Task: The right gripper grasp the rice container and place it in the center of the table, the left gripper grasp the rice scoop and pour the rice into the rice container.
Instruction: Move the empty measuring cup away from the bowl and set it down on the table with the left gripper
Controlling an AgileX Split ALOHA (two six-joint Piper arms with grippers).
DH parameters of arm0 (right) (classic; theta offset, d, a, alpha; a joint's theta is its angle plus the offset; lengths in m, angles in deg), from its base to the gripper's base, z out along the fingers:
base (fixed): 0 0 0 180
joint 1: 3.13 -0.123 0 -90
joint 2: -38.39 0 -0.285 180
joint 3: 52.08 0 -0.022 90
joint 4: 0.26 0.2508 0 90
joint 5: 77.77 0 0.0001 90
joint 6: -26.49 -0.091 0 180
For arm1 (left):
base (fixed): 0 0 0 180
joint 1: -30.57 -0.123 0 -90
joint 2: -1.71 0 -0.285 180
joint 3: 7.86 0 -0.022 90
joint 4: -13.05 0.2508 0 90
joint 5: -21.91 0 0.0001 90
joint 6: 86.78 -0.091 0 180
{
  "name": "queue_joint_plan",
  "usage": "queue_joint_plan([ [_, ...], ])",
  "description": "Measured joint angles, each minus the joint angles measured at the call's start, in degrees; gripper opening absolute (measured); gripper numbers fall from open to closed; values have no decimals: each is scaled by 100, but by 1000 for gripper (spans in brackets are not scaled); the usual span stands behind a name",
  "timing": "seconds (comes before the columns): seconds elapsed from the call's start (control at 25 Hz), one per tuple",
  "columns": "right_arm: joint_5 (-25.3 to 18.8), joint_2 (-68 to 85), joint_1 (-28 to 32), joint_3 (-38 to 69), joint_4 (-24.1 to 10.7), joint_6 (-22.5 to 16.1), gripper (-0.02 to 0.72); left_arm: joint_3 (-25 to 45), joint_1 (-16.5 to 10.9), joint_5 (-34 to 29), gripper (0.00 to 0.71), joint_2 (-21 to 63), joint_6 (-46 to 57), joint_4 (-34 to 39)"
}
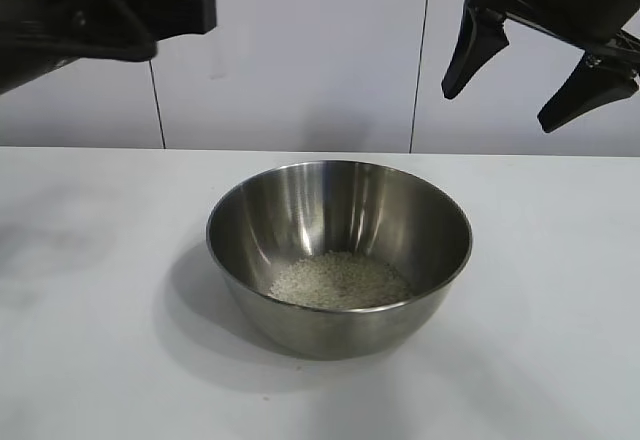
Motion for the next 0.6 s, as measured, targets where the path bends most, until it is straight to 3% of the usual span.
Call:
queue_joint_plan([
  [0.12, 90, 0, 0, 0, 36, 0, 683, 12, -276, 294, 3, -357, 228, 458],
  [0.28, 113, 0, 0, 0, 65, 0, 683, 17, -457, 905, 3, -1029, 286, 538],
  [0.6, 113, 0, 0, 0, 77, 0, 683, -27, -467, 976, 3, -2014, 326, 167],
])
